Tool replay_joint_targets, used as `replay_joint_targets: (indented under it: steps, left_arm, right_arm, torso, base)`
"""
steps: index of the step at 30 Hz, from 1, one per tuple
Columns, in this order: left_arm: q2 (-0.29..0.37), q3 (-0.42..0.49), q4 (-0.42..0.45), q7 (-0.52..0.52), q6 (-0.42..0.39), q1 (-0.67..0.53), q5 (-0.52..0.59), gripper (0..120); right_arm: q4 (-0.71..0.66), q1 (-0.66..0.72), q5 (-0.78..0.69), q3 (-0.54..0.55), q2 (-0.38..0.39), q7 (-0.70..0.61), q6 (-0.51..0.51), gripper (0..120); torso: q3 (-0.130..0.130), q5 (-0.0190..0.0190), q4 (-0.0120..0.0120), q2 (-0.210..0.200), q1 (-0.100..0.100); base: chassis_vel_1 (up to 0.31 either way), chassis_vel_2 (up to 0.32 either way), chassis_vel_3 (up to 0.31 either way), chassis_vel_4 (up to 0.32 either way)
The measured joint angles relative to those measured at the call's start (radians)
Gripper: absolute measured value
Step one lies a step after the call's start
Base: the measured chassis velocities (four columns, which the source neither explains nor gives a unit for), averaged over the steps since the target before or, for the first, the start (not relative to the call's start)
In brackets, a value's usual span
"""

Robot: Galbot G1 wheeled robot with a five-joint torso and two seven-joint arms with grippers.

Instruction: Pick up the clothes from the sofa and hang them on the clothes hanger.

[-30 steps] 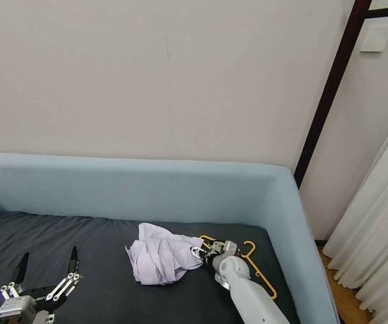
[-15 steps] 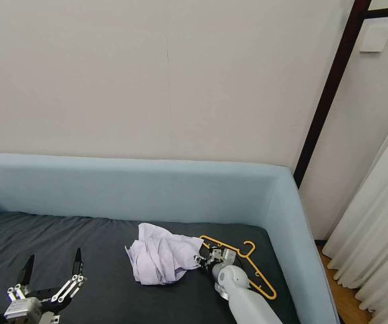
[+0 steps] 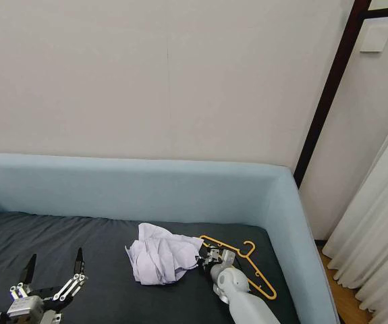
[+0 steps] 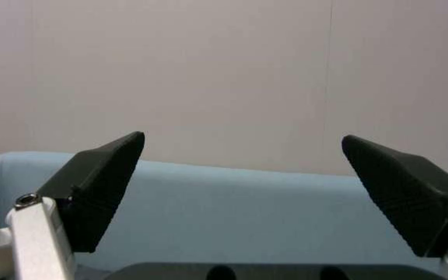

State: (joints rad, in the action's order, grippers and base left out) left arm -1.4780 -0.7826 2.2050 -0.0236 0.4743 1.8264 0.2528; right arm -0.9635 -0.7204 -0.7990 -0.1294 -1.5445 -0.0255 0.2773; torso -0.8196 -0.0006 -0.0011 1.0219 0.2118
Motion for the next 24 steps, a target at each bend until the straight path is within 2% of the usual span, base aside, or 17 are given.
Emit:
replay_joint_targets:
  steps: [3, 4, 7, 8, 11, 18, 20, 24]
  left_arm:
    - [0.013, 0.0, -0.005, -0.002, -0.001, -0.005, 0.004, 100]
    - [0.013, 0.0, -0.005, -0.002, -0.001, -0.005, 0.004, 100]
    - [0.036, 0.005, -0.011, -0.003, -0.007, -0.017, 0.024, 100]
    - [0.036, 0.005, -0.011, -0.003, -0.007, -0.017, 0.024, 100]
    - [0.051, 0.031, -0.022, -0.005, -0.008, -0.036, 0.04, 100]
    - [0.072, 0.092, -0.034, -0.006, 0.009, -0.056, 0.041, 100]
    - [0.077, 0.102, -0.036, -0.006, 0.01, -0.063, 0.041, 100]
    - [0.093, 0.143, -0.056, -0.006, 0.01, -0.093, 0.041, 100]
  right_arm:
    - [-0.082, -0.032, -0.032, 0.04, 0.042, 0.019, -0.106, 0]
    - [-0.082, -0.032, -0.032, 0.04, 0.042, 0.019, -0.106, 0]
    - [-0.225, -0.095, -0.045, 0.08, 0.129, 0.089, -0.337, 0]
    - [-0.225, -0.095, -0.045, 0.08, 0.129, 0.089, -0.337, 0]
    - [-0.423, -0.168, -0.098, 0.09, 0.244, 0.128, -0.459, 0]
    - [-0.698, -0.218, -0.19, 0.061, 0.379, 0.148, -0.511, 0]
    - [-0.727, -0.216, -0.202, 0.053, 0.395, 0.148, -0.513, 0]
    - [-0.804, -0.176, -0.242, 0.02, 0.482, 0.139, -0.516, 0]
  torso:
    - [0.0, 0.0001, 0.0001, 0.0, 0.0]
    - [0.0, 0.0001, 0.0001, 0.0, 0.0]
    - [0.0, 0.0006, -0.0001, 0.0, 0.0]
    - [0.0, 0.0006, -0.0001, 0.0, 0.0]
    - [0.0, 0.0004, -0.0005, 0.0, 0.0]
    - [0.0, 0.0002, 0.0001, 0.0, 0.0]
    - [0.0, 0.0004, -0.0001, 0.0, 0.0]
    - [0.0, 0.0002, -0.0001, 0.0, 0.0]
  base:
    - [0.0, 0.0, 0.0, 0.0]
    - [0.0, 0.0, 0.0, 0.0]
    - [0.0, 0.0, 0.0, 0.0]
    - [0.0, 0.0, 0.0, 0.0]
    - [0.0, 0.0, 0.0, 0.0]
    - [0.0, 0.0, 0.0, 0.0]
    - [0.0, 0.0, 0.0, 0.0]
    - [0.0, 0.0, 0.0, 0.0]
